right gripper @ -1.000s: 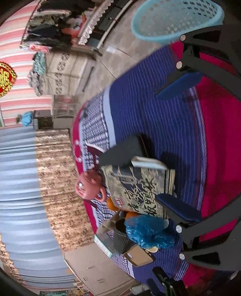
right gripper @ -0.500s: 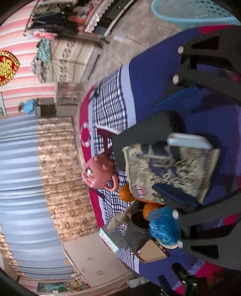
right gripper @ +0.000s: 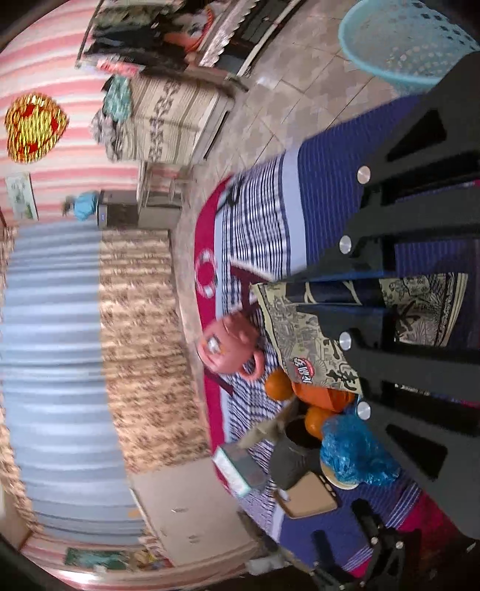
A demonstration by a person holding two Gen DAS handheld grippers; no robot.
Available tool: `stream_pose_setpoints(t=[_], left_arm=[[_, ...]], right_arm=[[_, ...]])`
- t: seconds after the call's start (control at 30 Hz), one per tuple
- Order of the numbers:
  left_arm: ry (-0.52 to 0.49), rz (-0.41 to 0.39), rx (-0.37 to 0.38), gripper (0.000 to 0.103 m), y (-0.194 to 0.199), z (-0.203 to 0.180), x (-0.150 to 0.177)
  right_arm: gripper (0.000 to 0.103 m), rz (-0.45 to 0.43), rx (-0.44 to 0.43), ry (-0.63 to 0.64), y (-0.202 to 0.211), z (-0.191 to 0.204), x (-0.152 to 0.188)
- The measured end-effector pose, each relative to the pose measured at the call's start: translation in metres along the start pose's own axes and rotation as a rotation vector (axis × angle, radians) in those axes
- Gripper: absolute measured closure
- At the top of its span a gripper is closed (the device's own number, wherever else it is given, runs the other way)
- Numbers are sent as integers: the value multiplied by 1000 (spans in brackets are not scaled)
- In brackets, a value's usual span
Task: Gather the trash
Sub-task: 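Grasp the printed snack package with the right gripper while the left grasps the blue bag, then carry the snack package and blue bag with both grippers over the basket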
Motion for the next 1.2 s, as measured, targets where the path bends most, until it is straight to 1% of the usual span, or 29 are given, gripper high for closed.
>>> stream_pose_setpoints(t=[0.07,0.2,0.3,0.4,0.47,0.5,0.53,0.57,0.67,0.77,0.9,1.07,1.2], left_arm=[[-8,-2,17,6,-2,-11,-3],[-26,9,43,6,-10,-30,-6],[-36,17,57,6,-18,-42,-7],[-51,27,77,20,-26,-53,-8],[-65,39,85,37,-32,-57,-7],[-74,50,87,44,-34,-60,-5],[-85,65,100,61,-37,-64,-4],[-93,70,110,63,-37,-67,-4],[-113,29,102,67,-29,-74,-11],[-127,-27,100,67,-17,-82,-27],[-128,-81,124,67,-5,-100,-49],[-114,-102,181,67,-2,-135,-65],[-137,-117,221,67,-3,-174,-69]], right_arm=[[92,4,23,-52,8,-21,1],[92,23,72,-106,19,-60,11],[92,48,79,-133,21,-77,22],[92,62,97,-116,22,-84,28],[92,59,101,-105,23,-87,29],[92,56,103,-103,24,-88,28],[92,51,104,-104,25,-89,27],[92,42,107,-109,27,-91,25],[92,27,113,-121,33,-95,23],[92,8,134,-124,40,-102,21],[92,-17,170,-138,56,-118,19],[92,-40,257,-132,83,-149,19],[92,-52,343,-139,106,-182,20]])
Point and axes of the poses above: each gripper's, at about its wrist camera, not at the fingertips, and y roughly against the way its jaws point, z to its left, x to its underside, the point moved 7 cm from there along -y, roughly the way its jaws point, and after that the axes turned 9 degrees about -z, right-handed, at the moved point
